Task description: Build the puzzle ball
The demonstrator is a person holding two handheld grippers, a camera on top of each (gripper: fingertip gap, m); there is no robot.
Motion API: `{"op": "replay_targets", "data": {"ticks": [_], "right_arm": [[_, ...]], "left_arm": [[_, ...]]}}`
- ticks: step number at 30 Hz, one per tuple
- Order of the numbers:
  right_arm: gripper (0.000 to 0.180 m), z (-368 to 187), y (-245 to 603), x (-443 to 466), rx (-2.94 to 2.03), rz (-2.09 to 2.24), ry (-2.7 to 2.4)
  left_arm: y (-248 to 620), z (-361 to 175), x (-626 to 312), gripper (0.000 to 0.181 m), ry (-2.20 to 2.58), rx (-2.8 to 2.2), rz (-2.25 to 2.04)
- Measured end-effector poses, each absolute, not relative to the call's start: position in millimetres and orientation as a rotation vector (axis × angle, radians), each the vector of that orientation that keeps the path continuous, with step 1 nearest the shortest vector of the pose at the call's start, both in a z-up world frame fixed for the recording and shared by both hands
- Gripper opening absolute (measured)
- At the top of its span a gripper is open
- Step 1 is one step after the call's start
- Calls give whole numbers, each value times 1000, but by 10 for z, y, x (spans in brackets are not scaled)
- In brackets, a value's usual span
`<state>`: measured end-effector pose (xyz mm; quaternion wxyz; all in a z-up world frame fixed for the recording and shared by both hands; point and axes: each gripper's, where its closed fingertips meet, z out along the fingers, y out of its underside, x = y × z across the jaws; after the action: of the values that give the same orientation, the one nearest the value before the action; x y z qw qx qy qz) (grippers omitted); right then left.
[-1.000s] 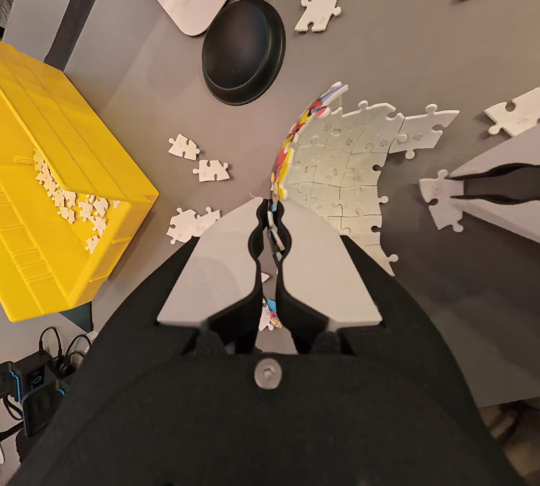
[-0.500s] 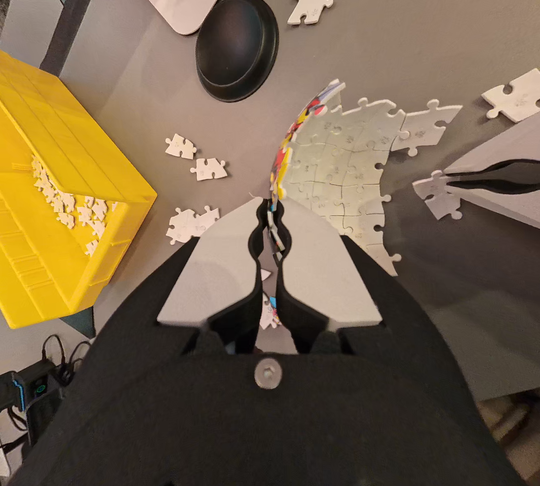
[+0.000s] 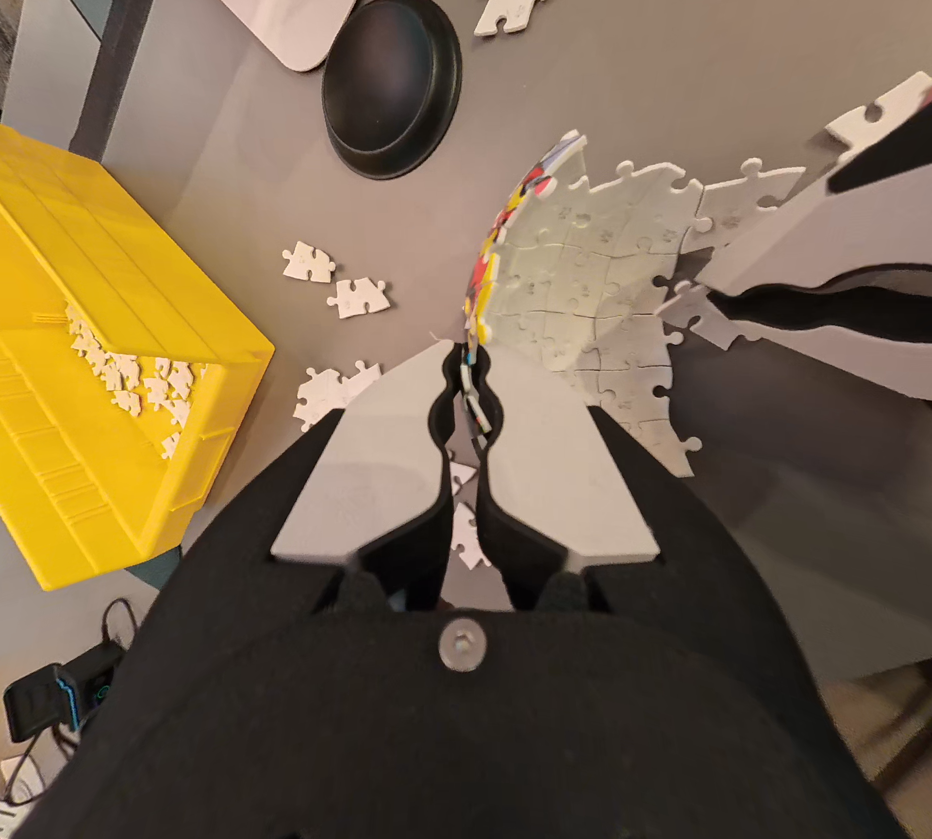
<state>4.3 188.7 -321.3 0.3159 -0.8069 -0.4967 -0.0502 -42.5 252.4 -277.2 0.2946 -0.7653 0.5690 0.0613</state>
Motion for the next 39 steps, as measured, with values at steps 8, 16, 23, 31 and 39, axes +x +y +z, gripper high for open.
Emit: {"op": "replay_targets", "data": {"ticks": [8,16,23,31,39], "right_arm": [[0,-3245,1924,79,-2070,-213,-1402],[3,-3009,1613,-23,-2152,141,-1070],[2,-3305,1672,-146,-2240,189,-983],[0,-3396,1693,-51,-2287,151,-975],[0,-3396,1676,-13,-2291,115,-1001]], "left_arm": [[2549,-2780,-407,3,1552,-2014,161],[2557,-2793,-417,3,1573,-2003,148],[2571,-2804,-412,3,1586,-2003,132],[2594,-2810,-445,3,1597,-1982,144],[2608,-2766,-454,3,1621,-1946,192]]}}
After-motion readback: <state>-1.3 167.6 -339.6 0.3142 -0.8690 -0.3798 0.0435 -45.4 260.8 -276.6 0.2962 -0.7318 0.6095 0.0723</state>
